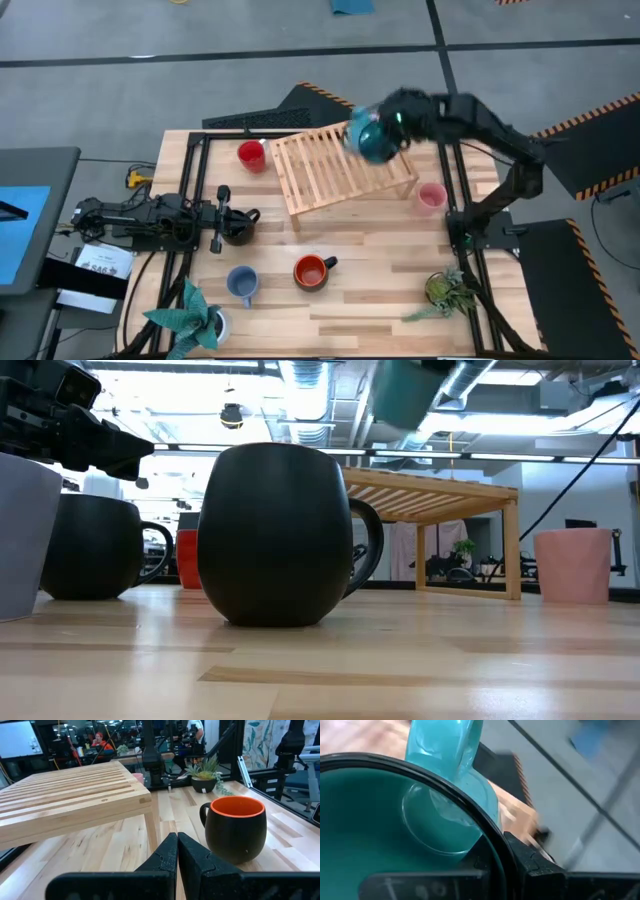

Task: Place coffee mugs
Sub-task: Put the light blue mug on the shelf

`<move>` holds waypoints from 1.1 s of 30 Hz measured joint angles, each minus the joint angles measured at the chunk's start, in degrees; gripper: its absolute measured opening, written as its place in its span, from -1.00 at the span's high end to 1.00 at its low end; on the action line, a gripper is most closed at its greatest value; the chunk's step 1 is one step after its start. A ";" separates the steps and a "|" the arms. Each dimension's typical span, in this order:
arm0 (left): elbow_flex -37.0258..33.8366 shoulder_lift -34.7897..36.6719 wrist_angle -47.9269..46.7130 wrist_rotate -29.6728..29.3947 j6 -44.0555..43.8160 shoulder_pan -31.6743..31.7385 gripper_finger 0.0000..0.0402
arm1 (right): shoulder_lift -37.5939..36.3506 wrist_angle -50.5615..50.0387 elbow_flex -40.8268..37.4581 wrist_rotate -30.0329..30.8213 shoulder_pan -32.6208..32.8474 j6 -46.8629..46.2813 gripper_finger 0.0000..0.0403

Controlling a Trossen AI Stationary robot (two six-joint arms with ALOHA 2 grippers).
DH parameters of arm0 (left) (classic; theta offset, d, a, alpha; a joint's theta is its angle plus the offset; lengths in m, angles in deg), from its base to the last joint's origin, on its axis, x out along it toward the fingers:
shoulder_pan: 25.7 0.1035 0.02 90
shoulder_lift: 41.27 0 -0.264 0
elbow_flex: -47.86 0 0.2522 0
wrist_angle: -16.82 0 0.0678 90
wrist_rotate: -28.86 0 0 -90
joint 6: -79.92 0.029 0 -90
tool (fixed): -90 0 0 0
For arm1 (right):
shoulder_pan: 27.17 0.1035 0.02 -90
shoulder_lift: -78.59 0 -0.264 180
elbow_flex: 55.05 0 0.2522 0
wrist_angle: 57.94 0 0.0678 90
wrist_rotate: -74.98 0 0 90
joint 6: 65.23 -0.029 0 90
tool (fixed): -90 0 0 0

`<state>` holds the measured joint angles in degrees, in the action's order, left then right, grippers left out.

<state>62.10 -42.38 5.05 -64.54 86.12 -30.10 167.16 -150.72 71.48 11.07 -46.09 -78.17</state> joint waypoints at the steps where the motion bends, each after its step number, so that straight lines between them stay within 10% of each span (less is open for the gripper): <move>1: -0.01 0.00 0.00 -0.01 0.00 -0.02 1.00 | 0.52 -1.10 0.00 -1.20 -3.07 -0.38 0.77; 12: 0.00 0.00 0.00 -0.01 0.00 0.00 1.00 | 8.94 -3.67 0.00 -15.17 -19.92 1.25 0.77; 33: 0.01 0.00 0.02 -0.02 0.00 0.00 1.00 | 15.00 -4.75 -0.13 -18.83 -22.46 3.44 0.48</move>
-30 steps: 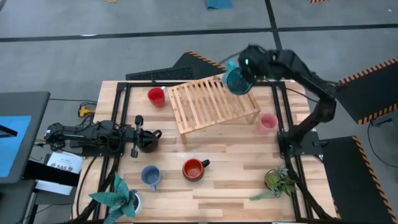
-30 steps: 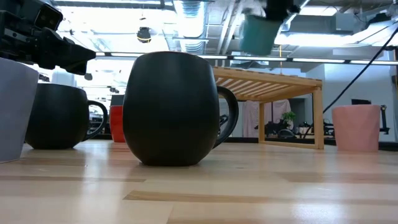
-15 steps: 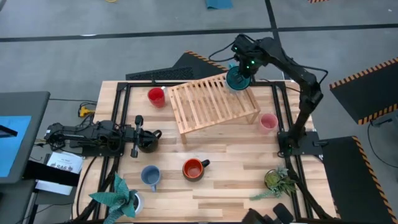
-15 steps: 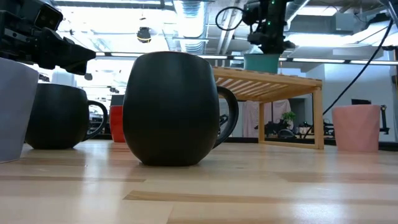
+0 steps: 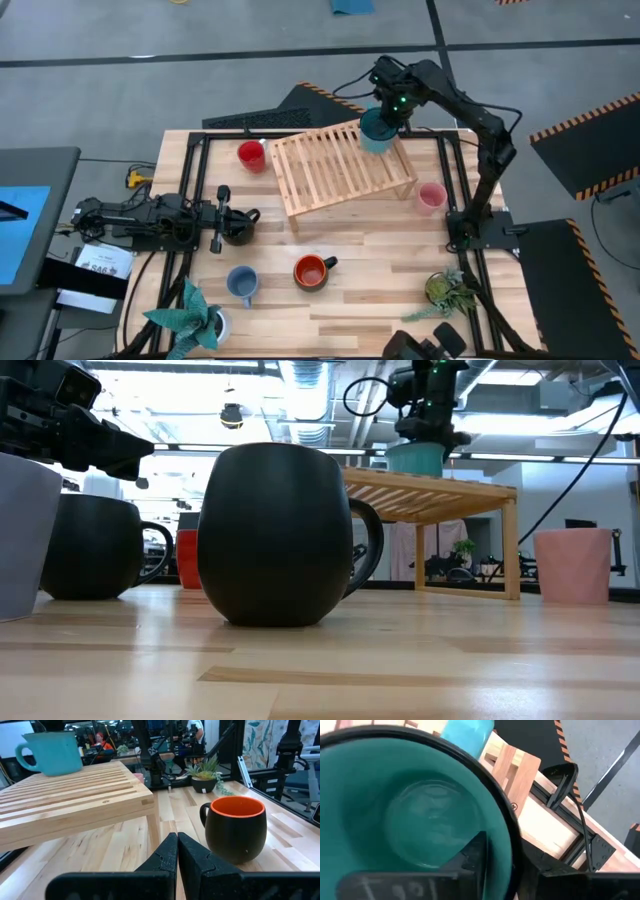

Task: Place coffee mugs
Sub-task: Put the light blue mug on the shelf, then put the black mug on the shelf

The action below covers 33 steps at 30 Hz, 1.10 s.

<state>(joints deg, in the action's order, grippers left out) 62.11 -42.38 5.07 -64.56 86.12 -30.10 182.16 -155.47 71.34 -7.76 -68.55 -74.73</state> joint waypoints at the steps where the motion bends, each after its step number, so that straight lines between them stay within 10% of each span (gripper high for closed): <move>1: -0.02 0.00 -0.02 0.00 0.00 -0.02 1.00 | -0.02 0.04 0.03 -0.13 0.00 0.54 0.46; 33: -0.02 0.00 -0.01 0.02 0.00 0.00 1.00 | -0.08 0.01 0.09 0.55 -0.38 5.75 -0.15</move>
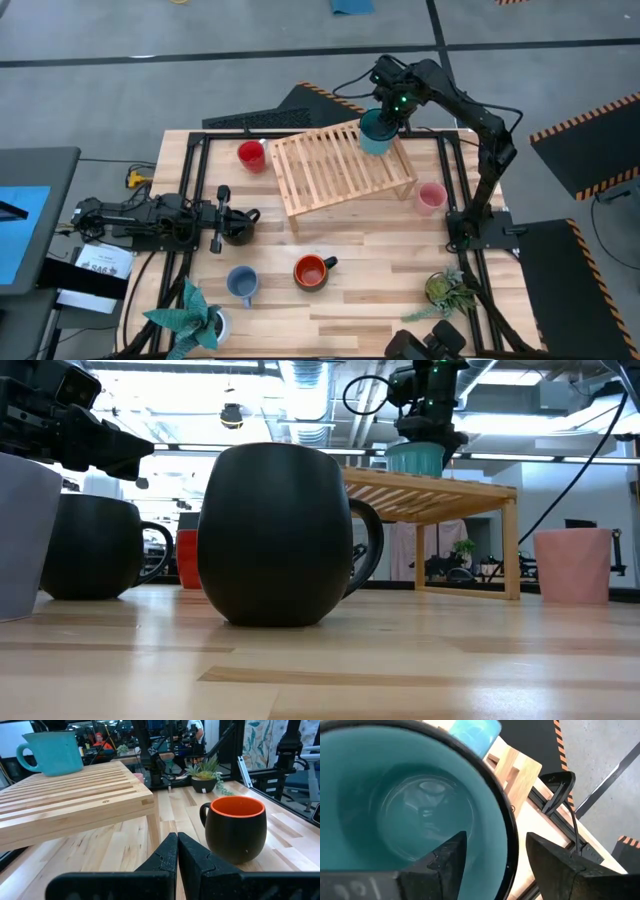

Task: Place coffee mugs
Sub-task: Put the black mug on the shelf

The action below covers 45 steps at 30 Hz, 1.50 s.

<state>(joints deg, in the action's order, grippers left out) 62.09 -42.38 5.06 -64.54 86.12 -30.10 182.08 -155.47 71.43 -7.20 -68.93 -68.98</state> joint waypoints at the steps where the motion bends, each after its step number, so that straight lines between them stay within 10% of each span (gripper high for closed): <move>1: 0.01 0.00 -0.01 0.00 0.00 -0.02 1.00 | -0.07 -0.09 0.00 -0.01 0.14 0.77 -0.15; 20: 0.00 0.00 -0.01 0.00 0.00 0.00 1.00 | -10.69 6.68 0.04 -0.75 0.89 1.66 -0.15; 32: 0.00 0.00 0.01 0.00 0.00 0.00 1.00 | -19.66 8.28 -0.77 -16.54 15.12 4.27 -0.15; 45: 0.01 -0.02 -0.01 0.00 0.00 0.00 1.00 | -41.05 26.69 -30.38 -4.68 34.33 0.17 -0.15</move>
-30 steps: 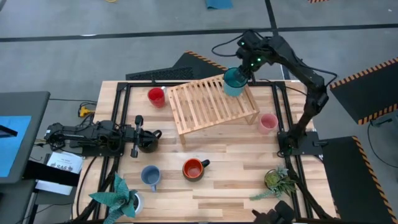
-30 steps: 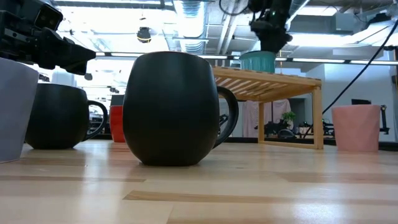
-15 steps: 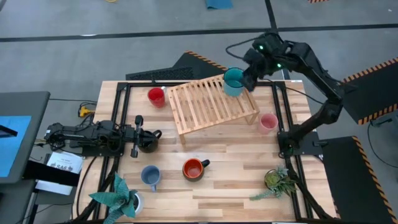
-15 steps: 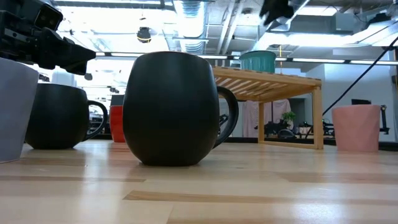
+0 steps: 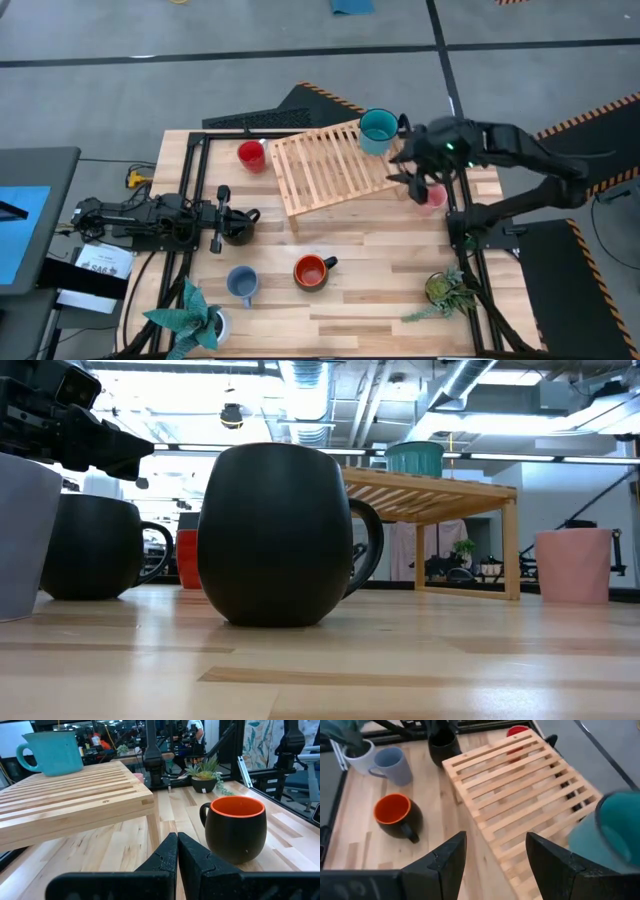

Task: Place coffee mugs
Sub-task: Put the black mug on the shelf

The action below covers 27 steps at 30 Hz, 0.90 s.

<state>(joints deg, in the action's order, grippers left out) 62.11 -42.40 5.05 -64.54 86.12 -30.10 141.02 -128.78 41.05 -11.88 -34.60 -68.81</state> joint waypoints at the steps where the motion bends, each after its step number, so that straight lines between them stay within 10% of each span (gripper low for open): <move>1: 0.00 0.02 0.02 0.00 0.00 0.00 1.00 | -2.38 1.86 -3.21 0.04 0.50 -0.81 -0.15; 13: 0.00 0.00 0.00 -0.02 0.00 0.00 1.00 | -25.99 31.89 -37.71 0.25 7.89 -3.91 -0.15; 27: 0.00 0.00 0.17 -0.02 0.00 0.00 1.00 | -25.64 44.44 -43.21 0.02 10.44 -2.36 -0.15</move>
<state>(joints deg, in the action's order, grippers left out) 62.11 -42.40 5.22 -64.56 86.12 -30.10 115.38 -84.34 -2.16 -11.87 -24.16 -71.17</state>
